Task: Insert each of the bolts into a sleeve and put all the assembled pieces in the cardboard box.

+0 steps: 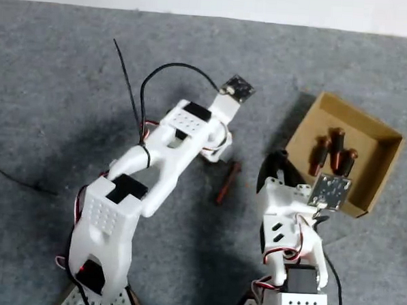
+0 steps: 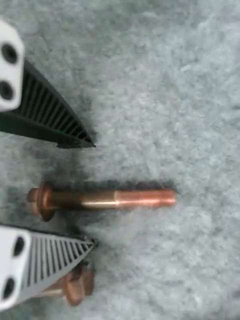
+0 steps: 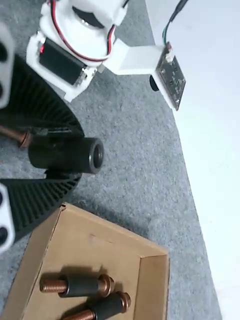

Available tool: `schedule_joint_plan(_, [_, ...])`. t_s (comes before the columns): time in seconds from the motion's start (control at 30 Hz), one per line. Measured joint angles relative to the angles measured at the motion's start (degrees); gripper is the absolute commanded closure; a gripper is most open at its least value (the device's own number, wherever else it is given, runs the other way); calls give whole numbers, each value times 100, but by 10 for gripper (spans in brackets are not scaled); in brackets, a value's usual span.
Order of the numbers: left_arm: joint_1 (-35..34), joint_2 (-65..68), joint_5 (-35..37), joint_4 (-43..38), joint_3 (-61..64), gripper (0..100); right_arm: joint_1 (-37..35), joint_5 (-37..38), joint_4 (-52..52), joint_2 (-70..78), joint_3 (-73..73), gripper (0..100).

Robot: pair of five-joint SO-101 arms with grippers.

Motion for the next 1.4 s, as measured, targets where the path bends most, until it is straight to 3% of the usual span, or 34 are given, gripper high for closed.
schedule_joint_plan(0.17, [-9, 0, 0, 193, -18, 748, 0, 0, 0, 0, 0, 993])
schedule_joint_plan(0.4, [62, 0, 0, 264, -18, 995, 0, 0, 0, 0, 0, 993])
schedule_joint_plan(0.83, [-132, -88, -114, 422, -9, 995, 0, 484, 0, 0, 0, 990])
schedule_joint_plan(1.13, [-334, -1371, -1758, 589, 932, 995, -264, 818, 0, 0, 0, 991])
schedule_joint_plan(1.4, [-949, -2963, -4668, 941, 2321, 995, -308, 932, 0, 0, 0, 991])
